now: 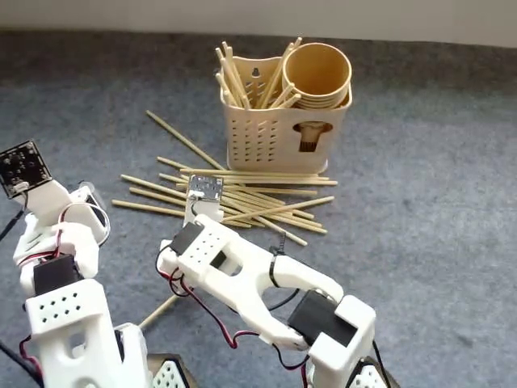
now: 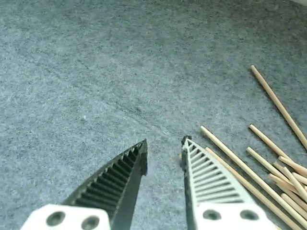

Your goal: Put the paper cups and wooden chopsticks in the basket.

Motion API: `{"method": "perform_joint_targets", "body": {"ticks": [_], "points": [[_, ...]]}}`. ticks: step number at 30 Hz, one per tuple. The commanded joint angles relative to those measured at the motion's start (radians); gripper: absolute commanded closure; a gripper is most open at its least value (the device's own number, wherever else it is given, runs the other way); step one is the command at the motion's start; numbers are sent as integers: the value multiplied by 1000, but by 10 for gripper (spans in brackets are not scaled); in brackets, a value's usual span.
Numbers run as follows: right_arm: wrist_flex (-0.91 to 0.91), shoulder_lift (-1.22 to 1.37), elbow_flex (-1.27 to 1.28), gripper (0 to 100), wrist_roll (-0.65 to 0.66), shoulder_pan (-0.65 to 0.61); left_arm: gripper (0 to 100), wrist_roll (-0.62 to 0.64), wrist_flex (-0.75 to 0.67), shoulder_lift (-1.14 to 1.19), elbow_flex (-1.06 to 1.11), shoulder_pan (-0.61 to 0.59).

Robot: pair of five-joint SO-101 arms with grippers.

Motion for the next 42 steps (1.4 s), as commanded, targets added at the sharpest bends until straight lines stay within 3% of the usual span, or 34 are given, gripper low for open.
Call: {"method": "perform_joint_targets", "body": {"ticks": [1, 4, 10, 19, 37, 42], "points": [[-12, 35, -22, 761, -12, -4, 870, 15, -25, -18, -8, -5], [-10, 33, -19, 783, -12, 4, 870, 15, -25, -18, -8, -5], [-10, 31, -25, 996, -8, 77, 870, 15, -25, -18, -8, -5], [54, 28, -147, 993, -14, 197, 870, 15, -25, -18, -8, -5], [645, 28, -685, 993, -2, 389, 870, 15, -25, -18, -7, -1], [785, 30, -843, 993, 78, 401, 870, 15, -25, -18, -7, -1]]}}
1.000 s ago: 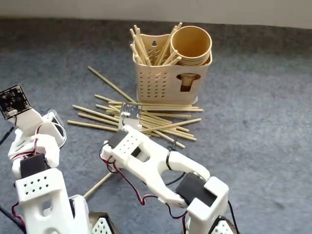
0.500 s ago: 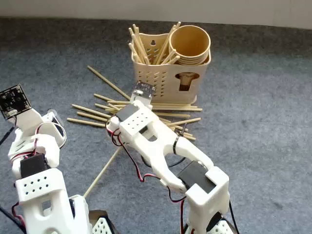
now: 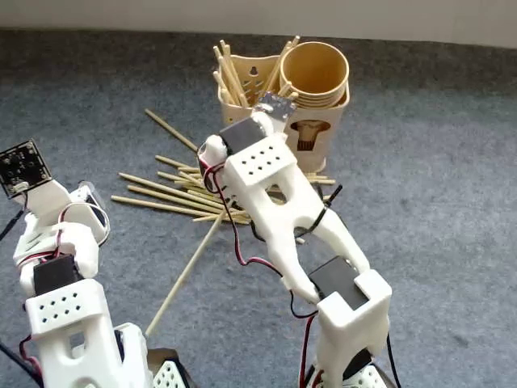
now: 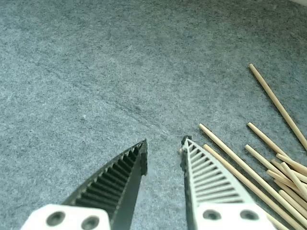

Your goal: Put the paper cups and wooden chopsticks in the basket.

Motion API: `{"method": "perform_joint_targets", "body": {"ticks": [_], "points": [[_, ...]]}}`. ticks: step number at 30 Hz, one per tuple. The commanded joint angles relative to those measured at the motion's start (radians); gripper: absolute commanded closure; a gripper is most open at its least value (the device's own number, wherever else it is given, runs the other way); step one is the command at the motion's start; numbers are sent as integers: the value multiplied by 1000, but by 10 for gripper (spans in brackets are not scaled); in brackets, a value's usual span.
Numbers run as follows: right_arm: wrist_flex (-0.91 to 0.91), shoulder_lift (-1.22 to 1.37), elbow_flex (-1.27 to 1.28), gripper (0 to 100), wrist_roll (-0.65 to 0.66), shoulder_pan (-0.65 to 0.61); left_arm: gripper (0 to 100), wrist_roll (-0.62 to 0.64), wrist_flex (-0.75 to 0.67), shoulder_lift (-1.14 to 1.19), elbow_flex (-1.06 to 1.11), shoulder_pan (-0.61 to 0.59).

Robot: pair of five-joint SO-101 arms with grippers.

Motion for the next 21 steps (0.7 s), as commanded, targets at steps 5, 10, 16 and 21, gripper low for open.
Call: {"method": "perform_joint_targets", "body": {"ticks": [5, 10, 16, 21], "points": [[87, -10, -209, 993, 97, 65, 870, 15, -21, -19, 2, -1], [85, -64, -268, 993, 193, 131, 870, 15, -21, -19, 4, -1], [85, -191, -326, 993, 313, 130, 870, 15, -21, -19, 4, 1], [79, -265, -443, 993, 440, 133, 870, 15, -21, -19, 4, 1]]}}
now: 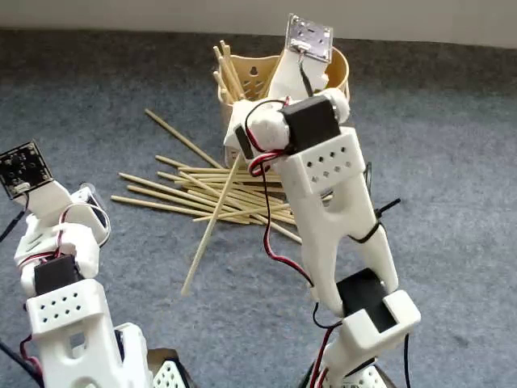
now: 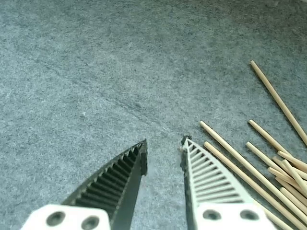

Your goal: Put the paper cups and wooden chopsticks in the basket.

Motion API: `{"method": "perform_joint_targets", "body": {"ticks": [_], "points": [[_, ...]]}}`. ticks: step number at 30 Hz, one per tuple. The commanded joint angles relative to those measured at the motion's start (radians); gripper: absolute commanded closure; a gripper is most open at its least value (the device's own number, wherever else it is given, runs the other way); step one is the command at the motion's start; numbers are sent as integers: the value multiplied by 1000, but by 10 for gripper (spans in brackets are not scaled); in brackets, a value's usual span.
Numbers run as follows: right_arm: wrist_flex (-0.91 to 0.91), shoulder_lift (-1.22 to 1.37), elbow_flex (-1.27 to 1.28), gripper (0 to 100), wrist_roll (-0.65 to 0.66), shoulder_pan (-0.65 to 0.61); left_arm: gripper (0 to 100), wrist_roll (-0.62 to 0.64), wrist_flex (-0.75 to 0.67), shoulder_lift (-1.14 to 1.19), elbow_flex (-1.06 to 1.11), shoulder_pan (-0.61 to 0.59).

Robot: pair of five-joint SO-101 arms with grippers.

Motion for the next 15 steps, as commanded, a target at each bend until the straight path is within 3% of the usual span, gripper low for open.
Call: {"method": "perform_joint_targets", "body": {"ticks": [1, 8, 15], "points": [[2, -97, -136, 993, 106, 15, 870, 15, -21, -19, -5, 1], [-110, -117, -354, 993, 318, 76, 870, 15, -21, -19, -2, 1], [-334, -120, -430, 993, 328, 194, 870, 15, -23, -19, -2, 1]]}}
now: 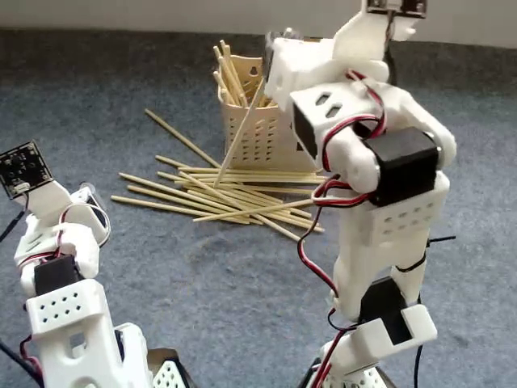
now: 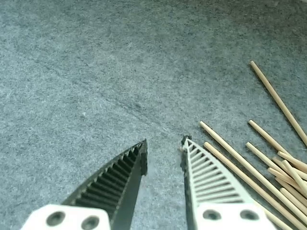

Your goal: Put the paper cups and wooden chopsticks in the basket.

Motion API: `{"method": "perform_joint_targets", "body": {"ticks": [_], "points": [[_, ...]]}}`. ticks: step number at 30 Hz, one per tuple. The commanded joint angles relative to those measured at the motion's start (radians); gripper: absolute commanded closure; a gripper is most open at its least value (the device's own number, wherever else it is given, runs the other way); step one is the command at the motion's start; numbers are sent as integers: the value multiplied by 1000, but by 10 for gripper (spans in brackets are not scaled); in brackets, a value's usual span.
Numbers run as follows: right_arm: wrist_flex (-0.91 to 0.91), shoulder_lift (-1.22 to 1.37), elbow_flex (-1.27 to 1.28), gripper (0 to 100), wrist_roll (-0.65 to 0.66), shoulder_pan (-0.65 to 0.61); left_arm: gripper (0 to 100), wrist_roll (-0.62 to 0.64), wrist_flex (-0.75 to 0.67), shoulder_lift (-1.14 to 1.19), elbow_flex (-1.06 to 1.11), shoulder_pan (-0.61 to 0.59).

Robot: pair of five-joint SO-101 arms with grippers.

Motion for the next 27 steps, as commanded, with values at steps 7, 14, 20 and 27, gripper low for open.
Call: {"method": "perform_joint_targets", "body": {"ticks": [7, 14, 20, 27], "points": [[-369, -42, -41, 993, 17, 128, 870, 15, -23, -19, -2, 1], [-501, -2, -41, 993, 17, 156, 870, 15, -40, -19, 2, 1], [-515, 87, -39, 993, 126, 156, 870, 15, -98, -19, 33, 1], [-371, 189, -39, 993, 149, 151, 870, 15, -98, -19, 33, 1]]}}
